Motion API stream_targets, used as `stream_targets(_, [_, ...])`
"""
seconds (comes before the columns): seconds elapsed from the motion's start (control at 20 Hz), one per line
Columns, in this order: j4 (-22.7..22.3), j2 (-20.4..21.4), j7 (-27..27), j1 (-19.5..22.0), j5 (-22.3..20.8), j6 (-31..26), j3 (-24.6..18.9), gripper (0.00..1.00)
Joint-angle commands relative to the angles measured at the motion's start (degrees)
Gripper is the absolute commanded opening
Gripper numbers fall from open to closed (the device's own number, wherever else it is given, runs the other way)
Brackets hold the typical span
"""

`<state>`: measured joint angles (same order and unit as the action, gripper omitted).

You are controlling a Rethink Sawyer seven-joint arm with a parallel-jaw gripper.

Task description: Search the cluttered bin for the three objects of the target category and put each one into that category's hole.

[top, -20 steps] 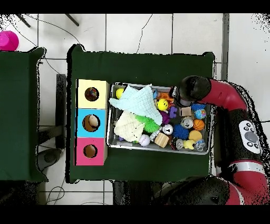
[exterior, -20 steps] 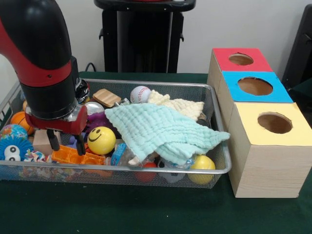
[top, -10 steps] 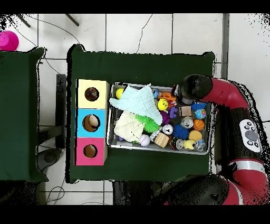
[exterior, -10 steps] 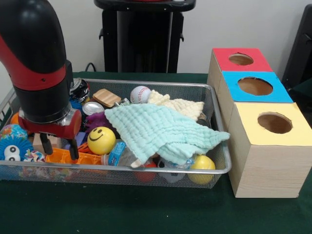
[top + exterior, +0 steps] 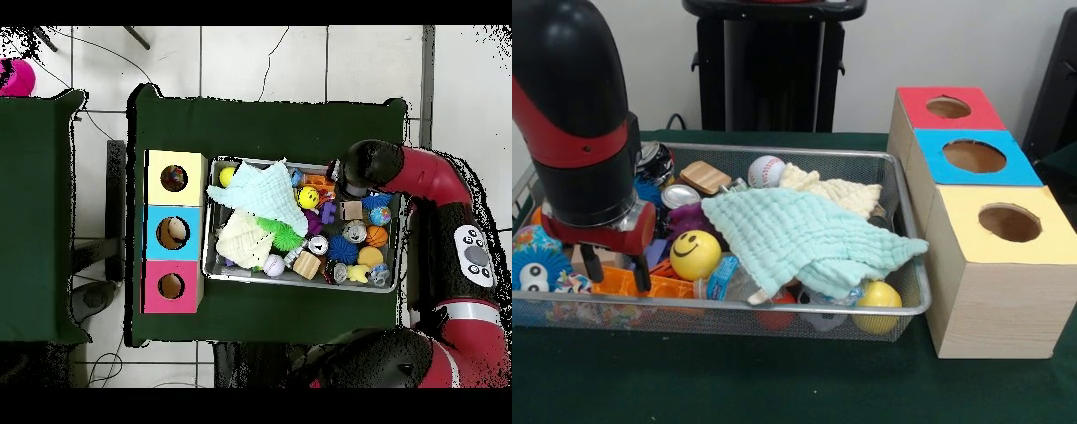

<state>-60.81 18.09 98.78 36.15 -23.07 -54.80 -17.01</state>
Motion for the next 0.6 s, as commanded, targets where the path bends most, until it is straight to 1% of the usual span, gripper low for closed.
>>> stream_targets(0.05, [-1.05,1.96,-16.12,0.34,-2.31,-8.12,-2.85,1.0])
stream_targets(0.2, [-3.97,6.01,-17.04,1.62,-0.48,-9.97,-3.67,1.0])
stream_targets(0.4, [-5.02,9.66,-17.49,1.99,0.94,-14.46,-4.18,1.0])
stream_targets(0.5, [-4.78,10.85,-17.69,1.82,0.98,-16.63,-4.3,1.0])
stream_targets(0.6, [-5.39,11.13,-17.68,2.23,1.45,-17.24,-5.02,1.0])
